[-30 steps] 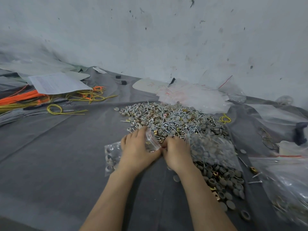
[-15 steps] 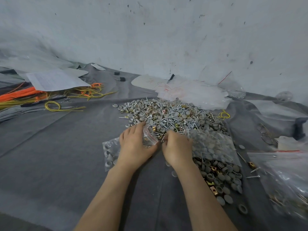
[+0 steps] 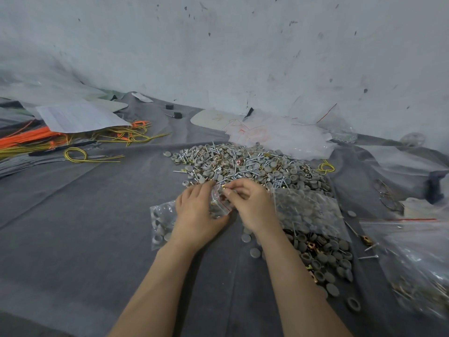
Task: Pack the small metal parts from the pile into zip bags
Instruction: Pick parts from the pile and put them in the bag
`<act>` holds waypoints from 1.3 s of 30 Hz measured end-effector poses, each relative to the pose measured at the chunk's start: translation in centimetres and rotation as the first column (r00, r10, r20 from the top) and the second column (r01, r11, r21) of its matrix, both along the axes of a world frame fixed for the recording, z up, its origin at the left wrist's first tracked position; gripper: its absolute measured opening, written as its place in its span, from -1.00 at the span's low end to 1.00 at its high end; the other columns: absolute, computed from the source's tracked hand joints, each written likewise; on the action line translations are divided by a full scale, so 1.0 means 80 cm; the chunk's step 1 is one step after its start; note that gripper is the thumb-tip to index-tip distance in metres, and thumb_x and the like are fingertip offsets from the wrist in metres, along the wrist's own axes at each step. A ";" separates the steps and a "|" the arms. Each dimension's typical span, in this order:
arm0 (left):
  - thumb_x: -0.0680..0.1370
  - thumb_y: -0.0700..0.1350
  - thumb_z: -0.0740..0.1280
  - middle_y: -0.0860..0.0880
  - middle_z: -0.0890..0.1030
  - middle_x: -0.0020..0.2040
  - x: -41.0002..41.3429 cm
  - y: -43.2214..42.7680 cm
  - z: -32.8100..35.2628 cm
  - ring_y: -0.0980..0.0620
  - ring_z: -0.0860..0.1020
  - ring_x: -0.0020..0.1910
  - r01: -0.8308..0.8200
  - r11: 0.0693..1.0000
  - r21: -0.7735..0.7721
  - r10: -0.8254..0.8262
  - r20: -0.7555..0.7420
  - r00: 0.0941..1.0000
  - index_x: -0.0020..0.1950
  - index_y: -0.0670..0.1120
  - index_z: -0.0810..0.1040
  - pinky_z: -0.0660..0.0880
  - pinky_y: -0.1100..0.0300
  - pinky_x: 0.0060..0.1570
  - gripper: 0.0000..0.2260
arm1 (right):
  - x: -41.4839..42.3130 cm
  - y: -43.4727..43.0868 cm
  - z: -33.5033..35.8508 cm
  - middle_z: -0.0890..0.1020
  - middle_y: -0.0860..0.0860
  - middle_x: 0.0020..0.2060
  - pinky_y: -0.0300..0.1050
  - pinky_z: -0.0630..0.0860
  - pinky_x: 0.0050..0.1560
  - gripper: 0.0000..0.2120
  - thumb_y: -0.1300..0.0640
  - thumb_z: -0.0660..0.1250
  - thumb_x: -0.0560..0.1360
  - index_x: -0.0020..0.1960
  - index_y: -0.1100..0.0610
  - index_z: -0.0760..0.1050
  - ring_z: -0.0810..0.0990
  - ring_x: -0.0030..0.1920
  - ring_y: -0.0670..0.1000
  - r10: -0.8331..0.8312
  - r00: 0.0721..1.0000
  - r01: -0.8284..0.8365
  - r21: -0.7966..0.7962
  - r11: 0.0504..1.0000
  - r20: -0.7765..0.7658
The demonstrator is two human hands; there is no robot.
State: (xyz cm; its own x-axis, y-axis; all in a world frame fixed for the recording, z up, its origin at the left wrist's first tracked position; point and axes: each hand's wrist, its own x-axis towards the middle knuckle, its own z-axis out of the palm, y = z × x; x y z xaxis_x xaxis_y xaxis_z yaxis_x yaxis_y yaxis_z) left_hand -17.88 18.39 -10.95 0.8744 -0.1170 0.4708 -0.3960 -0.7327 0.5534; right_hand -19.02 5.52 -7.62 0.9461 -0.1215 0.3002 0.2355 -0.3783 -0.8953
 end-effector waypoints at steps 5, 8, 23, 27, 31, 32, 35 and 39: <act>0.39 0.03 0.47 -0.03 0.50 0.29 0.000 0.000 0.005 -0.09 0.34 0.32 -0.034 0.997 -0.076 0.035 0.013 0.999 0.39 -0.05 0.39 0.18 0.08 0.29 -0.40 | 0.000 -0.009 -0.003 0.63 -0.05 -0.19 -0.29 0.52 -0.15 -0.95 0.21 0.36 0.51 -0.08 0.08 0.55 0.59 -0.15 -0.10 -0.152 0.988 0.153 -0.029 0.988 0.026; 0.40 0.04 0.48 -0.04 0.56 0.17 0.001 0.003 0.014 -0.10 0.42 0.24 -0.081 0.960 -0.269 0.080 -0.015 0.997 0.35 -0.07 0.42 0.33 0.01 0.25 -0.43 | -0.003 -0.011 -0.010 0.62 -0.04 -0.08 -0.18 0.52 -0.11 -0.87 0.20 0.28 0.57 0.08 0.11 0.55 0.53 -0.22 -0.12 -0.203 0.979 0.198 -0.372 0.907 0.026; 0.44 0.00 0.46 0.03 0.55 0.07 -0.004 0.010 0.025 -0.05 0.42 0.23 -0.149 0.882 -0.446 0.169 0.006 0.986 0.33 -0.11 0.41 0.36 -0.01 0.23 -0.48 | -0.018 0.017 0.004 0.58 0.01 -0.14 -0.02 0.49 0.06 -0.85 0.14 0.38 0.49 -0.17 0.00 0.42 0.56 -0.01 0.08 0.076 0.928 -0.285 -0.566 0.773 -0.365; 0.42 -0.01 0.47 -0.08 0.56 0.18 -0.003 0.008 0.020 -0.11 0.40 0.27 -0.129 0.935 -0.331 0.132 -0.013 0.991 0.36 -0.12 0.40 0.33 -0.06 0.26 -0.44 | -0.010 0.010 0.000 0.51 -0.09 -0.24 -0.38 0.39 -0.24 -0.91 0.22 0.35 0.51 -0.04 0.09 0.47 0.50 -0.21 -0.10 -0.003 0.989 -0.044 -0.319 0.947 -0.147; 0.39 -0.02 0.49 -0.09 0.55 0.21 -0.004 0.004 0.012 -0.13 0.40 0.26 -0.060 0.981 -0.184 0.063 0.012 0.998 0.36 -0.11 0.42 0.32 -0.02 0.27 -0.43 | -0.003 0.005 0.004 0.58 -0.05 -0.22 -0.46 0.44 -0.16 -0.94 0.27 0.37 0.49 -0.07 0.15 0.52 0.54 -0.19 -0.16 -0.128 0.991 0.128 0.008 0.992 0.040; 0.38 -0.05 0.50 -0.09 0.55 0.22 -0.005 0.004 0.011 -0.14 0.40 0.27 -0.040 0.987 -0.158 0.045 0.025 0.999 0.35 -0.11 0.43 0.31 -0.02 0.27 -0.43 | -0.003 0.006 0.004 0.60 -0.03 -0.21 -0.44 0.45 -0.14 -0.92 0.28 0.37 0.49 -0.09 0.13 0.52 0.56 -0.18 -0.14 -0.092 0.995 0.090 0.061 0.994 0.031; 0.38 -0.07 0.50 -0.10 0.55 0.23 -0.004 0.003 0.011 -0.15 0.41 0.28 -0.045 0.986 -0.163 0.050 0.027 0.998 0.36 -0.13 0.43 0.30 -0.02 0.28 -0.42 | -0.004 0.010 0.004 0.66 -0.01 -0.14 -0.38 0.50 -0.05 -0.86 0.28 0.34 0.52 -0.10 0.04 0.52 0.62 -0.10 -0.14 0.042 0.999 -0.042 0.167 0.985 0.007; 0.42 0.00 0.48 -0.07 0.57 0.17 -0.002 0.009 0.022 -0.11 0.42 0.25 -0.176 0.901 -0.397 0.186 -0.015 0.982 0.34 -0.11 0.41 0.34 -0.05 0.27 -0.45 | -0.001 0.006 -0.005 0.65 -0.01 -0.05 -0.34 0.50 0.01 -0.88 0.23 0.30 0.55 0.05 0.11 0.57 0.59 -0.05 -0.12 -0.113 0.992 0.116 -0.066 0.991 0.048</act>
State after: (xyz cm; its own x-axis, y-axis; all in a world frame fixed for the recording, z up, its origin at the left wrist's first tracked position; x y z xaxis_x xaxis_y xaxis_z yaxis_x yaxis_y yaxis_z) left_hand -18.06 19.15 -9.16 0.8514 0.2418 0.4654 -0.2931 -0.5164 0.8046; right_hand -19.13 6.02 -8.01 0.9130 -0.2056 0.3525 0.2256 -0.4654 -0.8558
